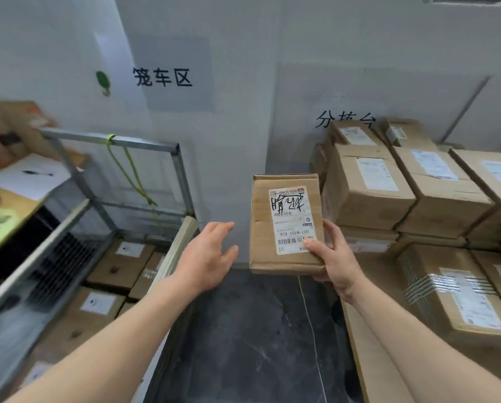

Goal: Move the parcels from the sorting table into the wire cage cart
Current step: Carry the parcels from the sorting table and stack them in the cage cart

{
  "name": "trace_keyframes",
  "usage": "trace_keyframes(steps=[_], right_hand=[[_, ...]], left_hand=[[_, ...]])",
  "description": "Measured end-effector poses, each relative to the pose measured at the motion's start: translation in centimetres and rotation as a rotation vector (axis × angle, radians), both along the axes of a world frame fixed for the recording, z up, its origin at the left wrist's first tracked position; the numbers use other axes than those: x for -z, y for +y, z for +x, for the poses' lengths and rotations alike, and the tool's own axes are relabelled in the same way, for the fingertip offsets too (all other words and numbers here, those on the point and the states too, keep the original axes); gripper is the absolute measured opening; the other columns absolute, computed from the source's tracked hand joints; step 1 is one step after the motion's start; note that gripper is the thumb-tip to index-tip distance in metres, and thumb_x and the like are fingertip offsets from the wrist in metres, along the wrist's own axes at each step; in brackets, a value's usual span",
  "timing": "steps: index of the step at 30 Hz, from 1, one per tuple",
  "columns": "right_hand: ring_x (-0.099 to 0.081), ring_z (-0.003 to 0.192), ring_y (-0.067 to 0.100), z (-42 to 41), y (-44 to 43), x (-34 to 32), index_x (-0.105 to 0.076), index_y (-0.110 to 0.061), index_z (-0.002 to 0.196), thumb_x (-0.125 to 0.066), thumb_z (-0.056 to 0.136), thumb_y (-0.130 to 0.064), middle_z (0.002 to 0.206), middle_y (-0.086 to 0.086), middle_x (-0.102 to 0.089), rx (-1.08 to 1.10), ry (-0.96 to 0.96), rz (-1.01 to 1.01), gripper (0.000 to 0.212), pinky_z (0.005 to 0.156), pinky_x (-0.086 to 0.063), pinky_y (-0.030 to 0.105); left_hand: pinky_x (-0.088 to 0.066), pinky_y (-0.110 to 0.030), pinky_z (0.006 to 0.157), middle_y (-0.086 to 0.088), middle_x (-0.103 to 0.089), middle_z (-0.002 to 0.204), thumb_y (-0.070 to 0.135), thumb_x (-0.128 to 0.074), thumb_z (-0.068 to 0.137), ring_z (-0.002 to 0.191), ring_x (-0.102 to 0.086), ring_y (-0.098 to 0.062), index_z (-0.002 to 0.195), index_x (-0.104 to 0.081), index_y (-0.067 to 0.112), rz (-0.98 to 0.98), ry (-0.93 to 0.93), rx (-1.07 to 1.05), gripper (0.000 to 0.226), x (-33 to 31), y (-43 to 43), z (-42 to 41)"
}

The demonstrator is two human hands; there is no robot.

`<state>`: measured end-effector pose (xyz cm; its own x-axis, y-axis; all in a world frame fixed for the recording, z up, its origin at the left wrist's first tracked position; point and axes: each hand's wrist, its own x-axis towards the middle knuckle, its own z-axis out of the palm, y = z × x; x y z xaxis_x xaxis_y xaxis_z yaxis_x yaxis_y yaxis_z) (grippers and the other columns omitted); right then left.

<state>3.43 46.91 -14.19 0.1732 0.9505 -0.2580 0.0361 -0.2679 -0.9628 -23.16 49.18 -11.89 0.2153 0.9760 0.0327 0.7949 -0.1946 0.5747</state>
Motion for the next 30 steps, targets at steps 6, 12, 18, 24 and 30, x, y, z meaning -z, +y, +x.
trace_keyframes(steps=[6,12,18,24,30], right_hand=[[-0.065,0.105,0.026,-3.2,3.7,-0.1,-0.036,-0.048,0.136,-0.072,0.091,-0.035,0.120,0.003,-0.065,-0.210,-0.026,0.008,0.060,0.082,-0.059,0.051],[-0.069,0.101,0.018,-8.7,5.2,-0.1,-0.031,-0.046,0.147,-0.075,0.069,-0.050,0.120,0.001,-0.066,-0.450,-0.020,0.032,0.089,0.066,-0.057,0.032],[-0.071,0.106,0.021,-15.2,6.1,1.2,-0.034,-0.051,0.142,-0.082,0.058,-0.053,0.121,0.005,-0.070,-0.627,0.019,0.013,0.097,0.077,-0.058,0.032],[-0.074,0.100,0.024,-22.8,6.0,1.9,-0.036,-0.037,0.140,-0.082,0.059,-0.051,0.118,0.010,-0.072,-0.691,0.024,-0.016,0.095,0.080,-0.060,0.041],[-0.073,0.102,0.030,-31.5,6.2,2.6,-0.043,-0.041,0.125,-0.088,0.057,-0.043,0.116,0.011,-0.073,-0.747,0.018,-0.063,0.082,0.091,-0.057,0.058]], left_hand=[[-0.038,-0.028,0.103,0.006,-0.045,0.149,0.030,-0.056,0.098,0.130,-0.050,-0.016,0.150,-0.044,0.019,-0.011,0.038,-0.180,0.054,0.3,-1.2,-3.4],[-0.044,-0.033,0.103,0.006,-0.051,0.144,0.024,-0.060,0.095,0.126,-0.053,-0.016,0.146,-0.048,0.025,-0.015,-0.005,-0.272,0.052,0.1,-3.2,-6.2],[-0.049,-0.040,0.098,0.004,-0.060,0.129,0.021,-0.059,0.092,0.115,-0.058,-0.017,0.140,-0.052,0.026,-0.026,-0.091,-0.388,0.049,0.8,-6.0,-11.4],[-0.050,-0.037,0.095,0.005,-0.059,0.130,0.021,-0.059,0.092,0.110,-0.056,-0.013,0.141,-0.051,0.022,-0.035,-0.087,-0.469,0.049,2.4,-8.2,-18.2],[-0.052,-0.040,0.093,0.006,-0.057,0.134,0.024,-0.059,0.092,0.111,-0.058,-0.016,0.142,-0.049,0.024,-0.029,-0.075,-0.512,0.051,3.1,-10.1,-26.5]])
